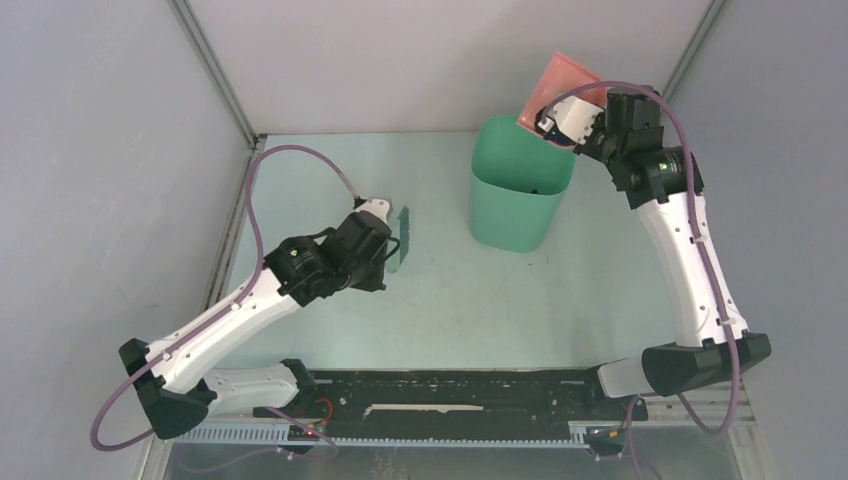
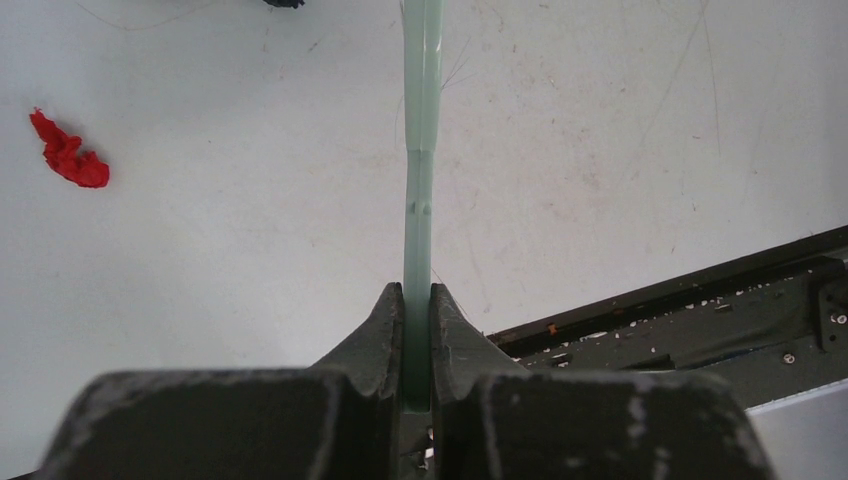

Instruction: Sweep away the paper scraps from the table

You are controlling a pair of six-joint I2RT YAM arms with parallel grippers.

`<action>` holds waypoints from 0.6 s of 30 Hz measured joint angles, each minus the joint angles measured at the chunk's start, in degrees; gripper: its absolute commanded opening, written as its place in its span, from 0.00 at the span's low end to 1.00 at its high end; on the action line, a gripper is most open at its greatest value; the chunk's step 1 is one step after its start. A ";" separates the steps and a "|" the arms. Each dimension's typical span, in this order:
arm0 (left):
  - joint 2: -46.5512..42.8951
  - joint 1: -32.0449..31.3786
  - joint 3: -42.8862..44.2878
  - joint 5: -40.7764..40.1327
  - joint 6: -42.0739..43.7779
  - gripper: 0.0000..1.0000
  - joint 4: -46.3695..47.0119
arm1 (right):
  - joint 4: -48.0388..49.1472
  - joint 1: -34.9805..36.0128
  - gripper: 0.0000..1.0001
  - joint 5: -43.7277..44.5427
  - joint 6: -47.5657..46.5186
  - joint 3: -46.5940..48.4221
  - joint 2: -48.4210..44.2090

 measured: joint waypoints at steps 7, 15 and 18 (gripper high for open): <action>-3.34 0.52 -0.57 -1.57 0.22 0.00 -0.15 | 20.57 0.35 0.00 7.87 -20.85 -10.32 -2.78; -3.96 0.76 -0.66 -1.92 0.66 0.00 -0.50 | 36.48 1.62 0.00 11.76 -38.16 -23.91 -7.19; -3.96 0.76 -0.66 -1.90 0.66 0.00 -0.50 | 38.34 1.62 0.00 12.39 -40.83 -24.68 -7.08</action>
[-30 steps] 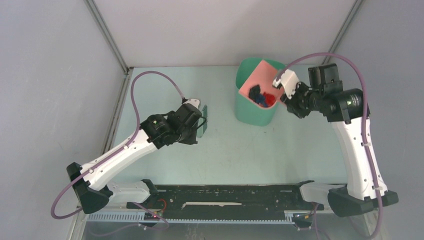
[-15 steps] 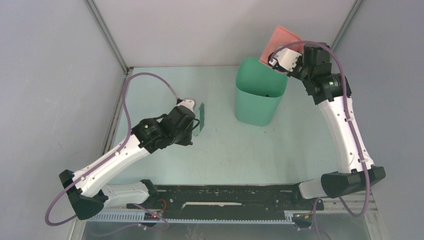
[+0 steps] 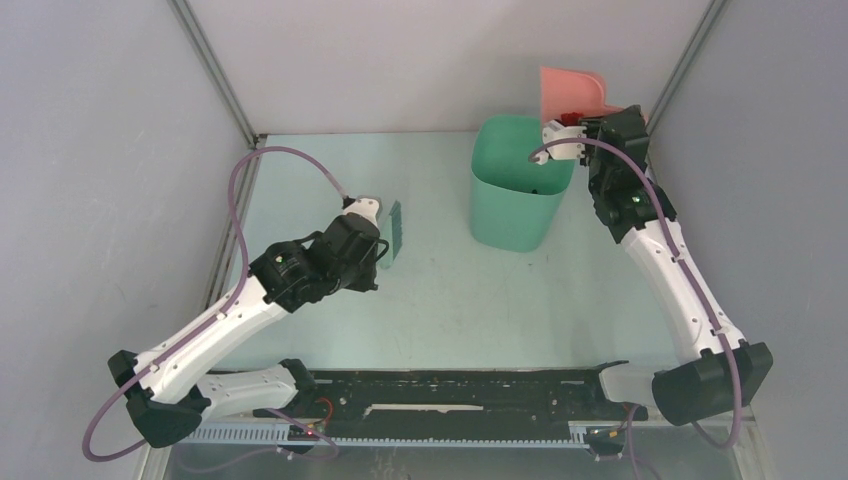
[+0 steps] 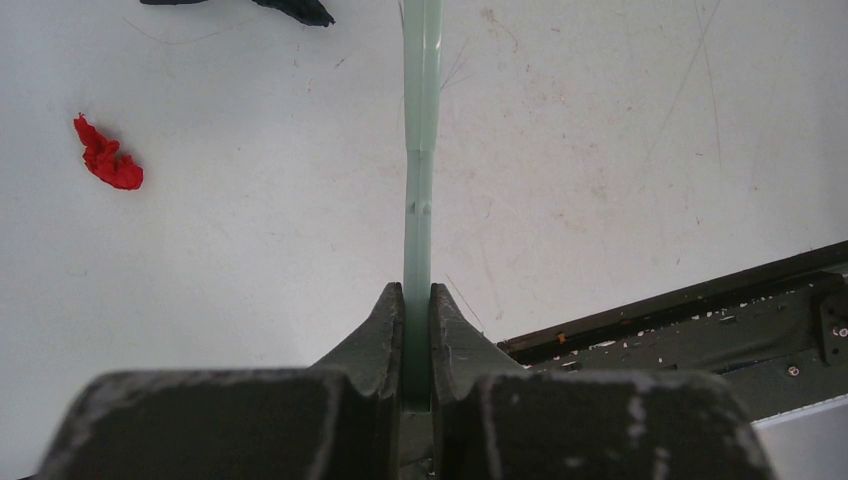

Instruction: Sweep away the paper scraps from the table

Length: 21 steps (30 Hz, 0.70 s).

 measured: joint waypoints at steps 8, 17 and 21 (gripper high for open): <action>0.00 0.00 0.02 -0.35 0.00 0.00 -0.66 | 2.32 -0.04 0.00 0.52 -1.31 0.00 -0.17; 0.76 0.00 1.46 -1.05 -0.04 0.00 -2.29 | 2.38 -1.99 0.00 -0.20 -0.42 -0.09 -0.63; 1.60 0.00 5.79 -4.66 0.44 0.00 -6.78 | -4.63 -3.43 0.00 -2.36 7.28 2.29 -1.40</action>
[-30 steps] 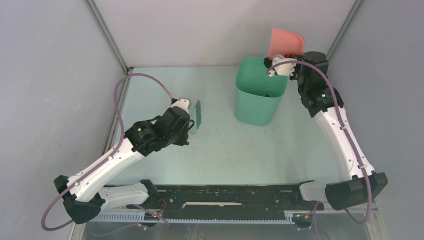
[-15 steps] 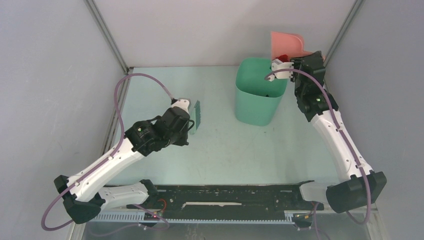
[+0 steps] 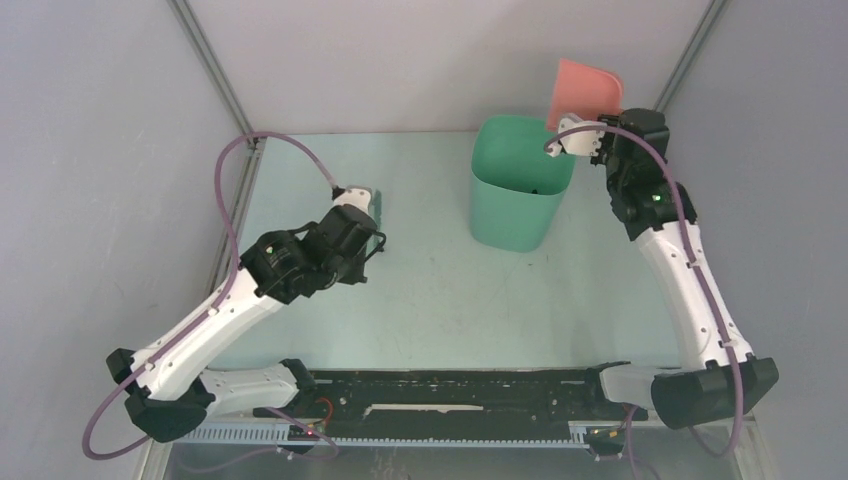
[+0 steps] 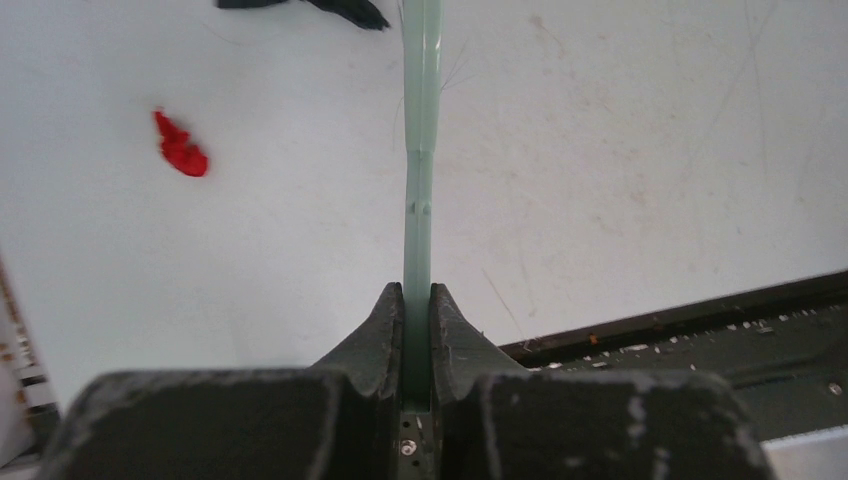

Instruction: Sweep away the paper scraps from the table

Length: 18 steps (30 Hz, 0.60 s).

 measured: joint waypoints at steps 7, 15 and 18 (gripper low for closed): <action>6.34 2.08 6.58 -13.14 1.46 0.00 -10.36 | -23.96 0.98 0.00 -13.42 22.82 12.28 -4.52; 15.47 10.16 0.87 -14.53 2.56 0.00 -14.86 | -46.05 8.76 0.00 -36.61 35.93 -3.43 -22.95; 19.10 11.52 0.31 -14.71 2.54 0.00 -15.39 | -50.34 13.11 0.00 -41.11 39.10 -12.87 -25.49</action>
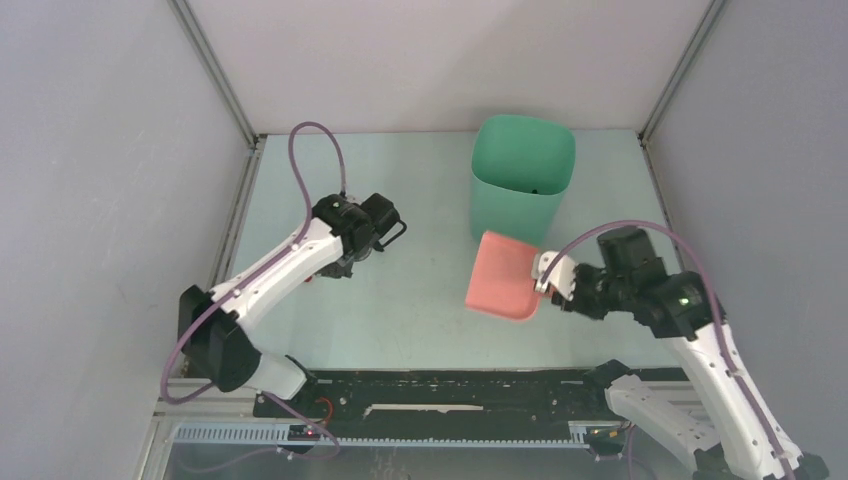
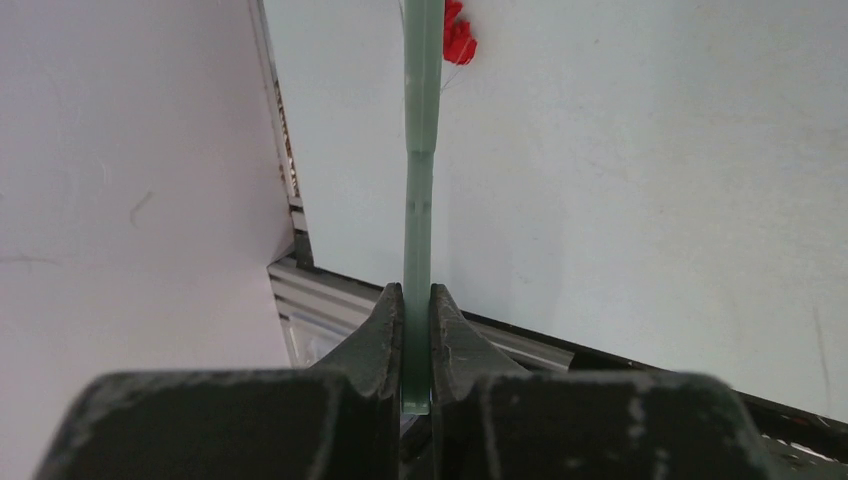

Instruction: Sweep away the paper scraps from the table

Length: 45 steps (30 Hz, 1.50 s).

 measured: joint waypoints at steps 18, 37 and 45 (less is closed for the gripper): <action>19.10 6.27 0.24 4.24 2.80 0.00 -0.04 | 7.69 12.57 0.00 7.89 13.38 -26.40 8.61; 14.36 -8.68 26.03 34.05 8.52 0.00 1.77 | 22.88 13.40 0.00 20.13 20.00 -28.70 20.72; 13.90 -4.98 31.15 21.99 9.70 0.00 0.50 | 21.03 13.73 0.00 20.13 20.70 -28.52 20.74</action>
